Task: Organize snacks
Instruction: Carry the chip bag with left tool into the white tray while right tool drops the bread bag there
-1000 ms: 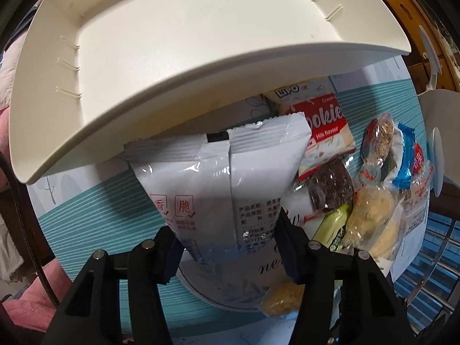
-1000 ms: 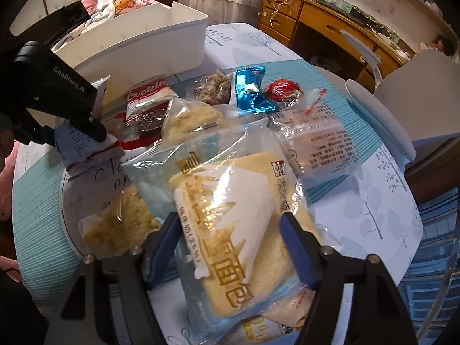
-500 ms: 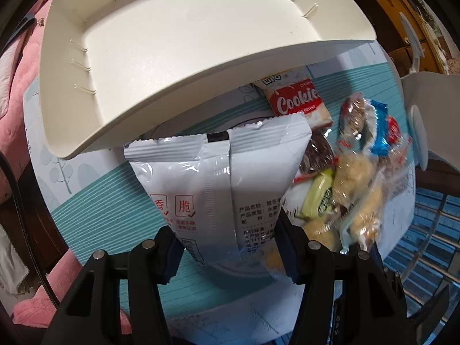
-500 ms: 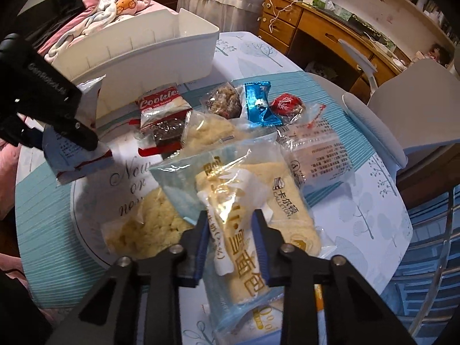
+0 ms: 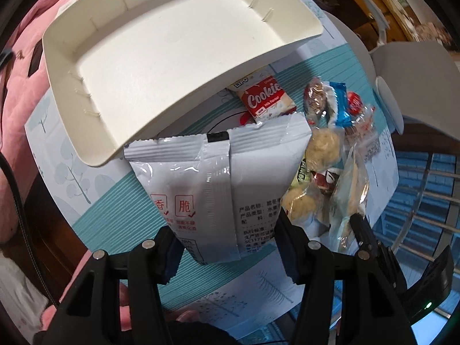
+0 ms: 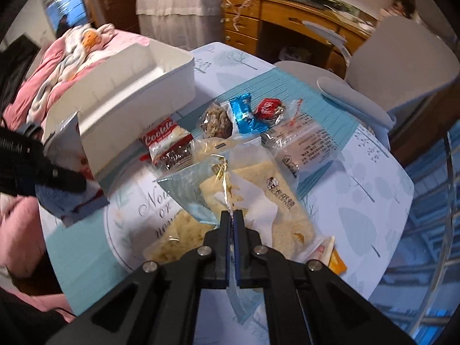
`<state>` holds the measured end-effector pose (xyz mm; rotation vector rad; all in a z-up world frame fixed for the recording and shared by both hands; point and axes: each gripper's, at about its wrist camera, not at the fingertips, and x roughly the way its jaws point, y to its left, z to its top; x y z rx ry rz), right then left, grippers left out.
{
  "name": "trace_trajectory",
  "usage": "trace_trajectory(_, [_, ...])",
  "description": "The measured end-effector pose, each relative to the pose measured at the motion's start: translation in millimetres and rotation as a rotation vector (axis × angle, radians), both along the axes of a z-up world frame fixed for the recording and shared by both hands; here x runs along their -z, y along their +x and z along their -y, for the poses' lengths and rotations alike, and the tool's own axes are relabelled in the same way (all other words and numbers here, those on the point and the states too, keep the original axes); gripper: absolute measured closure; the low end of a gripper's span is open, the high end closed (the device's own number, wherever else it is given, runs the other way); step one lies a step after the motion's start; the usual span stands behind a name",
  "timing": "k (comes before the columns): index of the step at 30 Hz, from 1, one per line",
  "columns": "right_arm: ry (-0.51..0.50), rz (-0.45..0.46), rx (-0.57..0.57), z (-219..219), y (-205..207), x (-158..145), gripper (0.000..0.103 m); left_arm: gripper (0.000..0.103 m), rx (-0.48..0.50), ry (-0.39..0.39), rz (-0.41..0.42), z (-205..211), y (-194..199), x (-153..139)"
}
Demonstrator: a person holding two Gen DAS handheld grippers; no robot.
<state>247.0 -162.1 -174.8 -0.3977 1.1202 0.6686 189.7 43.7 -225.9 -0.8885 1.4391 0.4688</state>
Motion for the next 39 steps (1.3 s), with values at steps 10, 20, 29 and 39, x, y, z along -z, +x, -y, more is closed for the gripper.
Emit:
trace_trajectory(10, [0.074, -0.08, 0.207, -2.7, -0.8, -28.8, 0.102, 0.047, 0.318, -0.01, 0.01, -11.2, 9.1, -30.8])
trace_trajectory(20, [0.126, -0.137, 0.406, -40.1, -18.0, -45.3, 0.102, 0.047, 0.497, -0.03, 0.024, -52.5, 6.2, -53.4])
trace_trajectory(29, [0.249, -0.159, 0.558, -88.4, -43.1, -66.3, 0.102, 0.047, 0.696, 0.0, 0.039, -106.8, 3.1, -68.7])
trace_trajectory(39, [0.372, -0.134, 0.635, -147.2, -57.9, -89.8, 0.102, 0.047, 0.869, 0.061, 0.109, -159.0, 6.8, -77.8])
